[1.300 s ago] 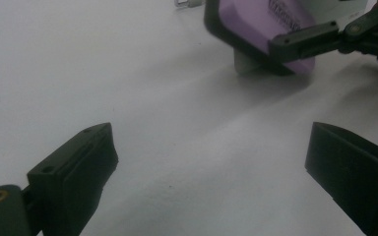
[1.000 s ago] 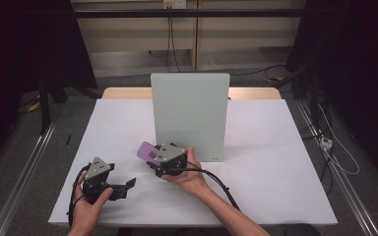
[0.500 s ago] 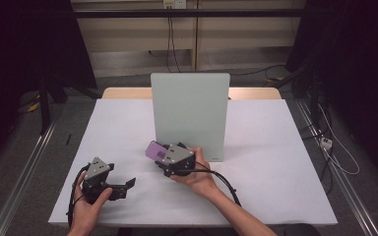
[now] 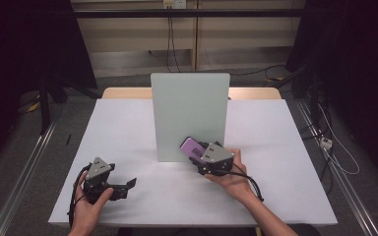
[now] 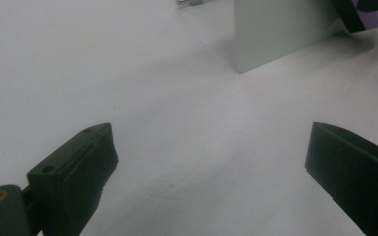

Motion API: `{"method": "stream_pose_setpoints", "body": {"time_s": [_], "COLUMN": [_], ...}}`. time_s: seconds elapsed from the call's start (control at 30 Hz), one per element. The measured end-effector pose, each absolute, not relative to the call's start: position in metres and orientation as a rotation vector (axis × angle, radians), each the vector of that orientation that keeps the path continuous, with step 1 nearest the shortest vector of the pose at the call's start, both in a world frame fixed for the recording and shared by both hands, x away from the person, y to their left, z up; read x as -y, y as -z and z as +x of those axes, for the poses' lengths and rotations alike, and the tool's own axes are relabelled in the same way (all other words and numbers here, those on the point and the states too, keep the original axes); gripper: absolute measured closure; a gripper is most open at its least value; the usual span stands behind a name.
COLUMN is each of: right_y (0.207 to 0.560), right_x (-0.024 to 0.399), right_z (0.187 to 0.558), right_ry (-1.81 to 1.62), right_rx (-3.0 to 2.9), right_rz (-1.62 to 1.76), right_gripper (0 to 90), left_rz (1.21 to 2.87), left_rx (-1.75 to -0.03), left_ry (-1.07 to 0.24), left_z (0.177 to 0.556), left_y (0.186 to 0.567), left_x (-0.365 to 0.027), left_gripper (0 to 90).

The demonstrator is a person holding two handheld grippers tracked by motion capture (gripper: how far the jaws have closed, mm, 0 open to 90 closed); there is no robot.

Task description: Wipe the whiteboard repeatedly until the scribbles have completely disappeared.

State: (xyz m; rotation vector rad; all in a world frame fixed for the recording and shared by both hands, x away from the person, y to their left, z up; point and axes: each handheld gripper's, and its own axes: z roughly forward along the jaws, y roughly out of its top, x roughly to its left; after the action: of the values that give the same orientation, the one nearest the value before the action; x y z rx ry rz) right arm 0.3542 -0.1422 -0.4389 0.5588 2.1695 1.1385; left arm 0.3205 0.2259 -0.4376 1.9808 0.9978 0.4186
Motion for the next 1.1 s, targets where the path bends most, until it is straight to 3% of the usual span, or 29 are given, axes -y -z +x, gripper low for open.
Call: {"method": "stream_pose_setpoints", "body": {"time_s": [0.33, 1.1], "right_y": [0.434, 0.449], "right_x": [0.163, 0.108], "right_z": [0.351, 0.362], "right_ry": [-1.125, -1.194], "right_rx": [-2.118, -2.224], "right_rz": [0.604, 0.46], "right_gripper": [41.8, 41.8], "left_rz": [1.983, 1.998], "left_rx": [-0.999, -0.988], "left_ry": [-0.415, -0.422], "left_z": [0.321, 0.322], "left_y": [0.438, 0.438], "left_x": [-0.225, -0.224], "left_gripper": [5.1, 5.1]}}
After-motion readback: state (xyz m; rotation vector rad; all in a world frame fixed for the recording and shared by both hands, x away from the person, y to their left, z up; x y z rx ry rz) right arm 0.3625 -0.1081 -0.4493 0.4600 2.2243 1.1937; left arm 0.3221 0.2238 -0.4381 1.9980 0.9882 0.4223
